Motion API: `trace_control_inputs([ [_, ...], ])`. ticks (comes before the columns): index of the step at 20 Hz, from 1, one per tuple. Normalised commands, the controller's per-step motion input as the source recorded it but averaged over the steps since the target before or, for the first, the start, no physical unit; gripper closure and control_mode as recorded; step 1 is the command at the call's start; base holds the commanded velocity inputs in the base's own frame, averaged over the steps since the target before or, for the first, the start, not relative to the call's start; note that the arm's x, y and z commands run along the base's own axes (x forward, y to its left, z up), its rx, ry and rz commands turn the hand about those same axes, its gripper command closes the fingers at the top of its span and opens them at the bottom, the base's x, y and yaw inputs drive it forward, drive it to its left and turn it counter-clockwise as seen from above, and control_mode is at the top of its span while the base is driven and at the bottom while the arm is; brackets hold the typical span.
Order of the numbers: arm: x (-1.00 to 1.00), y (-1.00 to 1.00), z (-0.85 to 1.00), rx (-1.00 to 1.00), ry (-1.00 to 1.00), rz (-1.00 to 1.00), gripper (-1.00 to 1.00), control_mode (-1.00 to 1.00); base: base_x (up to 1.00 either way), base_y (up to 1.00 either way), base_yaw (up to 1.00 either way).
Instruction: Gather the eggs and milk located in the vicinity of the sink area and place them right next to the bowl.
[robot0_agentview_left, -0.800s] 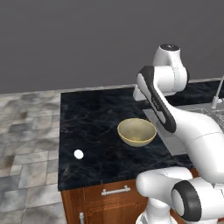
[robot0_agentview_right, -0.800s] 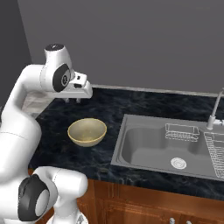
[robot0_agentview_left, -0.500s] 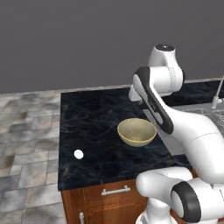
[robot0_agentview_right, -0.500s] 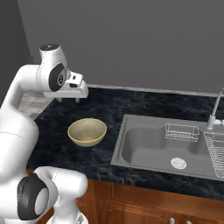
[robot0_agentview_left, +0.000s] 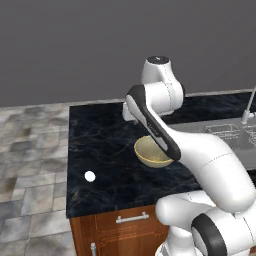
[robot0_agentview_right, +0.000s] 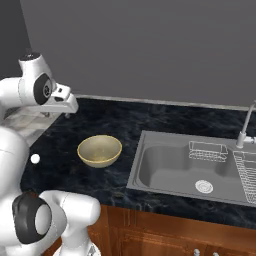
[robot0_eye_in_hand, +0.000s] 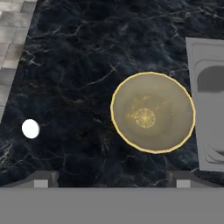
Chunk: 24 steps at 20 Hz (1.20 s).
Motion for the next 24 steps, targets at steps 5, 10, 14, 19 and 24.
trace_control_inputs([
  [5,0.14,0.95,-0.41,-0.02,0.13,0.0,-1.0,-1.0,0.0,0.0,0.0],
  [10,0.17,0.98,-0.46,-0.04,0.13,0.0,-1.0,-1.0,0.0,0.0,0.0],
  [14,0.28,0.98,-0.54,-0.05,0.14,0.0,-1.0,-1.0,0.0,0.0,0.0],
  [19,0.2,0.3,-0.36,-0.05,0.22,0.01,-1.0,-1.0,0.0,0.0,0.0],
  [24,0.17,0.0,-0.27,-0.01,0.07,0.0,-1.0,-1.0,0.0,0.0,0.0],
])
